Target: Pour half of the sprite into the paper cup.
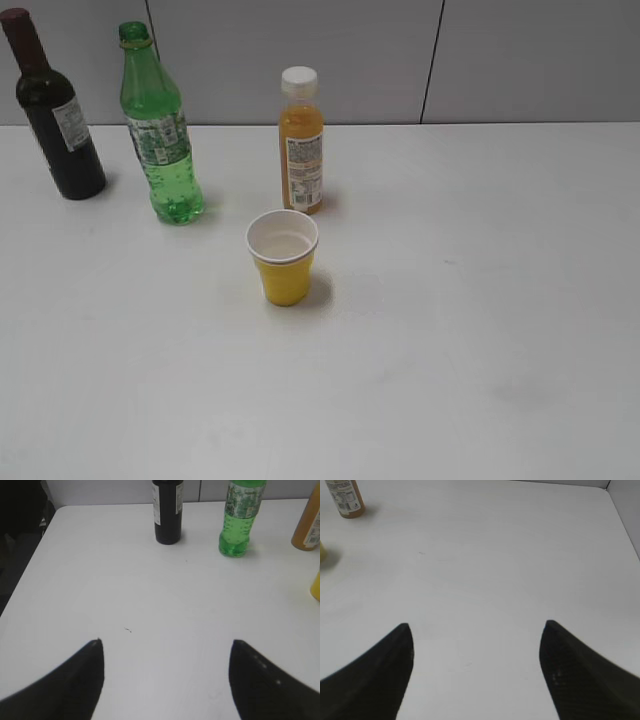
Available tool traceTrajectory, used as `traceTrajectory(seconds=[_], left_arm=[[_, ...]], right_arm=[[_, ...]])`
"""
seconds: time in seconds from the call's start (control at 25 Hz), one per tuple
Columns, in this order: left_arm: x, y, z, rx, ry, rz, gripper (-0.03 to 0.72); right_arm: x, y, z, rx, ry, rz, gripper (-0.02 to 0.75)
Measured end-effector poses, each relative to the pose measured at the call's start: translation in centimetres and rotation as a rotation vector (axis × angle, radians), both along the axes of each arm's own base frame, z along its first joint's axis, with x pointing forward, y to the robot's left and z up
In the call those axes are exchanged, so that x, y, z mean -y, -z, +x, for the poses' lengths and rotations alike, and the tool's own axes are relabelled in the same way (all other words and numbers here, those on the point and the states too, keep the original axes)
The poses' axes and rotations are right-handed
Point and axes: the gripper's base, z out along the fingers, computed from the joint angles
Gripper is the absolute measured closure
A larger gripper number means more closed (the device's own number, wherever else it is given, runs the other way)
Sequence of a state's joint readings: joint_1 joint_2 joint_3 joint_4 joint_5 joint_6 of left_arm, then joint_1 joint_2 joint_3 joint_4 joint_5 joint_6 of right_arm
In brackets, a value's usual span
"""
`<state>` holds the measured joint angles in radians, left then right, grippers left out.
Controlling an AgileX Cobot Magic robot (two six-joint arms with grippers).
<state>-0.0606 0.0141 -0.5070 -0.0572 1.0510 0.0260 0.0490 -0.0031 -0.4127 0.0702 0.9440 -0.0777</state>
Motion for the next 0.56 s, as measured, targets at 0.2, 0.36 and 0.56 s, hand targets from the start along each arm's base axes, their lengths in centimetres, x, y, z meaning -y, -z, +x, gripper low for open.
traceTrajectory(seconds=[0.2, 0.36, 0.56], left_arm=[[0.00, 0.00, 0.00, 0.000, 0.000, 0.000, 0.099], [0.00, 0.00, 0.00, 0.000, 0.000, 0.000, 0.099], [0.00, 0.00, 0.00, 0.000, 0.000, 0.000, 0.099]], right_arm=[[0.00, 0.00, 0.00, 0.000, 0.000, 0.000, 0.146], [0.00, 0.00, 0.00, 0.000, 0.000, 0.000, 0.146], [0.00, 0.00, 0.00, 0.000, 0.000, 0.000, 0.146]])
